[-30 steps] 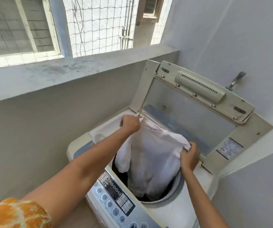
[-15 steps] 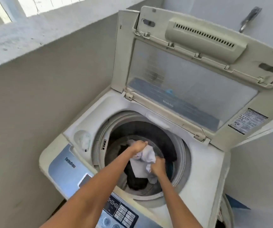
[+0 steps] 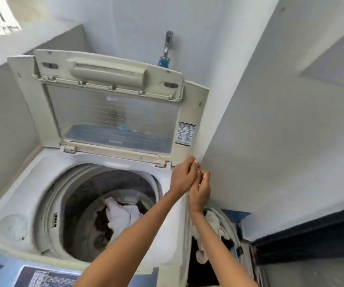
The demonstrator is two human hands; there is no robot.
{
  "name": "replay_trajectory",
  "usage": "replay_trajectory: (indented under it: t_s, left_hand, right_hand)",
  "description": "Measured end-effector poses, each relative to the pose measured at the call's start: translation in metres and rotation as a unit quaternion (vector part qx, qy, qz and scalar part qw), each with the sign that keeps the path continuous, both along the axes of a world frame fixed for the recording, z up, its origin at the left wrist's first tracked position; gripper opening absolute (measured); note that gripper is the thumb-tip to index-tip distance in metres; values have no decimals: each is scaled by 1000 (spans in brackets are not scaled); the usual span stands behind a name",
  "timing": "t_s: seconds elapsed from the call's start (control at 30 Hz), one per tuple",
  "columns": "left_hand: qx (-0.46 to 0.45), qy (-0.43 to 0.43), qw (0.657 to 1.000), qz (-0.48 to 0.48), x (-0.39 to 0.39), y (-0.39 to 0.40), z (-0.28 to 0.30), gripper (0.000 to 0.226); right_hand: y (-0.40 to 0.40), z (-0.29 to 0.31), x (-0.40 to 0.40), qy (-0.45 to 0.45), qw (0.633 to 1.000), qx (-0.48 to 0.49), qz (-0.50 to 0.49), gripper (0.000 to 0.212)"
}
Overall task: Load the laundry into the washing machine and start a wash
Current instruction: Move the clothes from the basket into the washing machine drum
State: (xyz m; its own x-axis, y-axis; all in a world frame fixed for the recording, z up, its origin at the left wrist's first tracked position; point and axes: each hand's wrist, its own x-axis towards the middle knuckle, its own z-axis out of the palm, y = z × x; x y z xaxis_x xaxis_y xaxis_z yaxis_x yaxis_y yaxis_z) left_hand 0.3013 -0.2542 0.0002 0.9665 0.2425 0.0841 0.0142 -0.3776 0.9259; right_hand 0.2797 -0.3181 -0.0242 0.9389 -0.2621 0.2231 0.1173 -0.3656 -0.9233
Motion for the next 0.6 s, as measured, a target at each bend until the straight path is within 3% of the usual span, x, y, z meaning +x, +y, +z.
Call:
replay_trajectory:
  t_s: [0.1,0.2,0.3,0.43,0.5,0.6]
  left_hand:
    - [65,32,991,-115,13,-71,-3,28]
    - [73,138,971,-180,22,-130,-40,25]
    - [47,238,957,-159,15,-174,-106,26]
    - [9,350,931,-106,-1,-206,-224,26]
    - [-6,386,920,-74,-8,-208,-275,26]
    - [-24,409,912,-33,-6,-204,-341,24]
  right_hand:
    - [-70,-12,9,16,998,9,-53,15]
    - [-130,-47,15,106,991,14,-77,17]
    - [-178,-106,12,245,969,-5,-27,15]
    - [-226,-219,9,408,907,-90,52,18]
    - [-241,-273,7,469,875,-112,48,28]
    - [-252,-345,8,508,855,-101,9,41]
